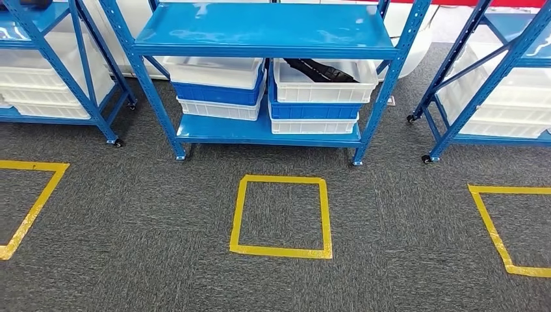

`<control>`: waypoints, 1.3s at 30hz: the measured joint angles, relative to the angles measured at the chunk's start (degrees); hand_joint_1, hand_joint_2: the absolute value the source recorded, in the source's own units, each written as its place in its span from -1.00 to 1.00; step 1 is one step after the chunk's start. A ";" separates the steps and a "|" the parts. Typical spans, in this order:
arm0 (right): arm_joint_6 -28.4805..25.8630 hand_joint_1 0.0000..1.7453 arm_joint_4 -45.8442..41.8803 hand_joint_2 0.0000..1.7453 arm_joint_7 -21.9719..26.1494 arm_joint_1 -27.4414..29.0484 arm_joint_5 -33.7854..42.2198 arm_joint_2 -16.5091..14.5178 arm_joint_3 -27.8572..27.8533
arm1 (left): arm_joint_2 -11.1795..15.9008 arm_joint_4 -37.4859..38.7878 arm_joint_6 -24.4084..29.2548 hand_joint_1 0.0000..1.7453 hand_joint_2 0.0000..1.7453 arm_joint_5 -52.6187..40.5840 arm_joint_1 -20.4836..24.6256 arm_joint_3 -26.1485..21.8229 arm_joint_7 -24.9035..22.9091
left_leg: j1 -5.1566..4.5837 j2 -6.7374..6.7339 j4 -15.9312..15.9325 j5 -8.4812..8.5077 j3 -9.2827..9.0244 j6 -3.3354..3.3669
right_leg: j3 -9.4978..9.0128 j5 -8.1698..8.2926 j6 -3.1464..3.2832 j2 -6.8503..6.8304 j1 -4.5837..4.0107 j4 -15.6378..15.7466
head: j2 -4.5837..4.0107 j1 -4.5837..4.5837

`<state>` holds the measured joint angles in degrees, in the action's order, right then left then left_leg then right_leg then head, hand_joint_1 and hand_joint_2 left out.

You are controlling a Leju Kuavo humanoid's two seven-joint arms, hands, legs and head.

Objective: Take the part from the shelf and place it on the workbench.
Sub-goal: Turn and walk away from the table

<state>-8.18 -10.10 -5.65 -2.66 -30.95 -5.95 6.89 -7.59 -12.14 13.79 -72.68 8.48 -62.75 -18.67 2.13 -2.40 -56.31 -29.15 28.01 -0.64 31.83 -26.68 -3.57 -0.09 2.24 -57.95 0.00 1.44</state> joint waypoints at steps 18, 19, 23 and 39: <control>0.02 -1.00 0.03 -1.00 -0.33 -0.05 -0.88 -0.50 -0.16 | 0.21 -0.07 0.77 -1.00 -1.00 0.13 -0.22 -0.09 0.38 | -2.14 2.45 -2.10 3.03 5.64 4.15 | -5.28 -4.04 2.89 2.06 -2.56 -0.38 | 0.00 -0.64; 0.01 -1.00 0.03 -1.00 -0.33 0.01 -0.90 -0.49 -0.16 | 0.17 -0.07 0.75 -1.00 -1.00 0.14 -0.24 -0.11 0.37 | -1.96 2.47 -1.47 3.04 4.80 4.24 | -5.30 -4.20 2.55 1.78 -2.64 -1.49 | -0.01 -0.58; 0.01 -1.00 0.02 -1.00 -0.32 -0.44 -0.96 -0.22 -0.16 | 0.06 -0.06 0.71 -1.00 -1.00 0.19 -0.26 -0.12 0.40 | -1.47 2.21 -0.83 2.23 3.16 4.14 | 2.79 -8.70 2.37 0.91 -2.17 -13.85 | 0.00 -0.10; -0.04 -1.00 0.13 -1.00 -0.36 0.02 -0.94 -0.06 -0.20 | -0.16 -0.03 0.55 -1.00 -1.00 0.25 0.24 -0.31 0.52 | -0.61 2.14 -17.52 -6.94 9.87 -0.01 | -1.11 -1.32 4.82 0.56 -1.40 -0.22 | 0.00 -0.32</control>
<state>-8.22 -9.97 -6.01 -2.64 -31.89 -6.01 6.69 -7.75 -12.17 14.34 -72.43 8.71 -63.06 -18.15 1.53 -0.26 -73.83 -36.10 37.87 -0.65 30.73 -27.99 1.26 0.47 0.84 -58.17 0.00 1.12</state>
